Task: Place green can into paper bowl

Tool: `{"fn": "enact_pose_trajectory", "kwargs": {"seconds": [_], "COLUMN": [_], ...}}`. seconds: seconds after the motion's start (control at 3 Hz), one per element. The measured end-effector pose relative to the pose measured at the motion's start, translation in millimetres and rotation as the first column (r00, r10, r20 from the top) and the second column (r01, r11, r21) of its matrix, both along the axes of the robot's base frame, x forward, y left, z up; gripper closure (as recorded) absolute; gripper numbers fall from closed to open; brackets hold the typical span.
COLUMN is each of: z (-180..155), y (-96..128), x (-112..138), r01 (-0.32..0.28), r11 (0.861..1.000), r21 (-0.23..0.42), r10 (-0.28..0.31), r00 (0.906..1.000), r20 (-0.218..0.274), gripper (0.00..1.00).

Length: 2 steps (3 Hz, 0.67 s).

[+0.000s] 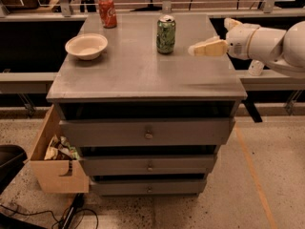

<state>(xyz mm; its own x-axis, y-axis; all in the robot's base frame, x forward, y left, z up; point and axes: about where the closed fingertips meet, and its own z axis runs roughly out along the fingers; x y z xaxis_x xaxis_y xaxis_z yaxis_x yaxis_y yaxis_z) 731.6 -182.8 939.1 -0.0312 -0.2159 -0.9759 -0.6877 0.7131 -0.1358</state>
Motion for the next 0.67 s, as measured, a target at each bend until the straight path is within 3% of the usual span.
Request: {"fn": "enact_pose_trajectory", "kwargs": {"seconds": [0.67], "z": [-34.1], "y": [37.4], "x": [36.9], "r01": [-0.046], "r11": [0.992], "r21": [0.118], "r10": [0.044], "r00": [0.9989], "r20": [0.018], "gripper": [0.0]}}
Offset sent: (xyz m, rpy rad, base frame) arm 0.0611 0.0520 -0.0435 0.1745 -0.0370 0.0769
